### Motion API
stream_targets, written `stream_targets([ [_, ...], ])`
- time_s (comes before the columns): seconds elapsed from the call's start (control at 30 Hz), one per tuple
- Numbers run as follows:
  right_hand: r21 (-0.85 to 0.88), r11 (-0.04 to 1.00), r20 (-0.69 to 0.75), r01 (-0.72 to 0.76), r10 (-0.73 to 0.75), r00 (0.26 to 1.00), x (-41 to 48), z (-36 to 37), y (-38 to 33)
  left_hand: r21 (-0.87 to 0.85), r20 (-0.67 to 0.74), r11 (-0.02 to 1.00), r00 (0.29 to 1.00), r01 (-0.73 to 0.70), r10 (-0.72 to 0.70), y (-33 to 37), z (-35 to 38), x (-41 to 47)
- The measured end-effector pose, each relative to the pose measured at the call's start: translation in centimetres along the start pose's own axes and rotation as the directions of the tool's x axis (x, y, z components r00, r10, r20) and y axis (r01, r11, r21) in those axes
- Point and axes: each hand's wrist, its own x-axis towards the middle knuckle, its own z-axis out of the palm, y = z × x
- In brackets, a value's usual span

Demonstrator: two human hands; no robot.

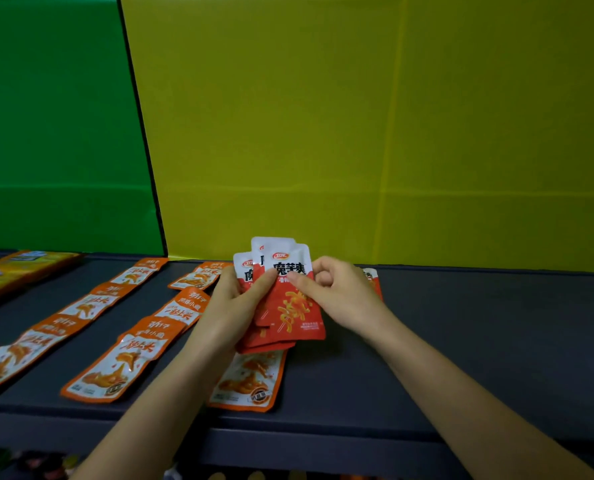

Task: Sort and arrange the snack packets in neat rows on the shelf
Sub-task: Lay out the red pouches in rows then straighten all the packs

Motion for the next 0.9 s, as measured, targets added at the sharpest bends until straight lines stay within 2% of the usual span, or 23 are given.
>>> stream_targets([
  [0.2, 0.210, 0.977, -0.124, -0.042, 0.069, 0.990, -0.5, -2.8, 1.2, -0.042, 0.016, 0.999, 1.000, 0.006, -0.005, 0.6, 0.7, 0.0],
  [0.27, 0.287, 0.956, -0.218, -0.059, 0.125, 0.968, -0.4, -4.7, 1.8, -0.035, 0.006, 0.999, 1.000, -0.003, 0.003, 1.1, 0.3, 0.4],
  [0.33, 0.287, 0.948, -0.238, -0.134, 0.207, 0.949, -0.4, -6.2, 3.2, -0.011, -0.001, 1.000, 1.000, 0.006, -0.006, 1.5, -0.2, 0.7],
  [0.47, 0.008, 0.934, -0.159, -0.358, 0.354, 0.921, -1.3, -5.8, 6.7, -0.006, 0.008, 0.999, 0.999, 0.035, -0.035, 1.2, -0.4, 0.7],
  [0.6, -0.267, 0.870, -0.164, -0.414, 0.382, 0.909, -1.8, -5.0, 6.8, -0.026, 0.014, 0.999, 0.999, 0.036, -0.036, 0.9, 0.3, 0.6],
  [0.9, -0.478, 0.753, -0.179, -0.453, 0.421, 0.889, -1.7, -5.1, 6.8, 0.007, 0.014, 0.999, 0.999, 0.034, -0.034, 0.2, 0.6, 1.0],
])
